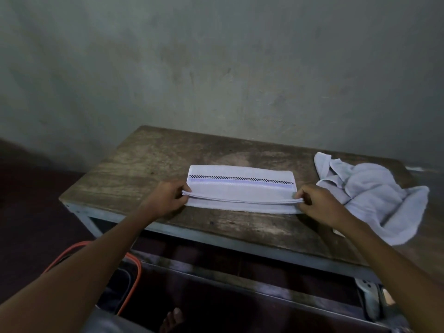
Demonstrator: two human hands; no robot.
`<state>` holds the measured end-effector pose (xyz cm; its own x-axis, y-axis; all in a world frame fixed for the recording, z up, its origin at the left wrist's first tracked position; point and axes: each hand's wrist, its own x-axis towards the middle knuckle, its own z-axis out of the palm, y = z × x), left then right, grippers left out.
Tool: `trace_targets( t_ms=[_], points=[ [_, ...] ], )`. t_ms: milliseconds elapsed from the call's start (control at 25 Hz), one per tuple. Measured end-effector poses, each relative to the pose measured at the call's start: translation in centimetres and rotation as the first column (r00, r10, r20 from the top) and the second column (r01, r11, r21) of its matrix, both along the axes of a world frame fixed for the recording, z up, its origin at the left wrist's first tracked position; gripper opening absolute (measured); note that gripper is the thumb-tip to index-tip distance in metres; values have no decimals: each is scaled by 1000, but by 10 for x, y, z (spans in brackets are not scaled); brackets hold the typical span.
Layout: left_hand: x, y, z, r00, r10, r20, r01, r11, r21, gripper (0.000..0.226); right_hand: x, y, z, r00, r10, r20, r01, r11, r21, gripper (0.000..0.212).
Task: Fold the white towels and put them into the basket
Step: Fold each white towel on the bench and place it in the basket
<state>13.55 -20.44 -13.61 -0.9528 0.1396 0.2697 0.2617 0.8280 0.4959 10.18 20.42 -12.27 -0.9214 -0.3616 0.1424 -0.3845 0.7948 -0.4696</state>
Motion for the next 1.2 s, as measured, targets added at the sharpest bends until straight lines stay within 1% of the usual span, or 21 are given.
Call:
trace_targets(
  t_ms=[80,200,280,400,440,480,560,680,760,840,880,920,960,1040,1080,1120,1160,1200],
  points=[
    [3,-1,1,1000,-9,3,9,1000,1,31,1,1,0,1000,0,-16,0,1000,9,37],
    [8,-1,-1,998,-61,31,63,997,-41,20,1,2,-3,997,48,-56,-46,998,43,43],
    [9,0,-1,995,-94,36,96,992,-85,19,3,4,-6,996,51,-69,-48,998,49,38],
    [8,0,3,992,-126,-22,124,990,-71,35,-1,9,-8,996,24,-85,-23,1000,16,31],
    [9,1,5,990,-136,-34,134,989,-69,36,-2,11,-10,996,21,-85,-19,1000,25,30],
    [10,1,6,989,-143,-37,140,986,-88,35,-3,12,-11,996,20,-84,-16,999,41,30],
    [15,2,5,988,-156,-15,151,973,-172,29,-3,14,-13,996,10,-85,-5,998,58,30],
    [19,3,2,985,-170,-20,160,956,-246,19,-3,16,-14,997,1,-78,1,999,32,25],
    [20,2,0,978,-206,-34,187,935,-300,21,-1,19,-13,999,22,-33,-19,995,98,19],
    [21,-2,0,965,-256,-63,215,903,-372,22,1,22,-13,998,37,46,-48,967,248,31],
    [21,-5,-1,957,-278,-85,222,888,-403,23,2,22,-11,998,41,45,-53,948,315,36],
    [21,-6,0,952,-289,-104,216,870,-443,25,2,20,-11,998,57,-5,-52,934,354,37],
    [19,-5,-1,944,-305,-128,204,843,-498,26,3,16,-10,990,97,-99,-54,927,371,35],
    [16,0,-3,937,-312,-155,159,779,-606,27,3,11,-15,944,202,-262,-90,919,383,28],
    [15,4,0,945,-291,-152,139,774,-617,26,3,9,-17,926,219,-306,-95,922,374,25],
    [13,6,3,952,-263,-159,128,810,-573,26,3,8,-15,930,201,-307,-93,938,333,22],
    [13,10,11,960,-225,-167,127,881,-455,25,4,6,-8,945,148,-293,-72,964,257,17],
    [13,13,22,969,-174,-175,120,952,-280,25,5,7,3,961,74,-268,-33,987,155,14]
  ],
)
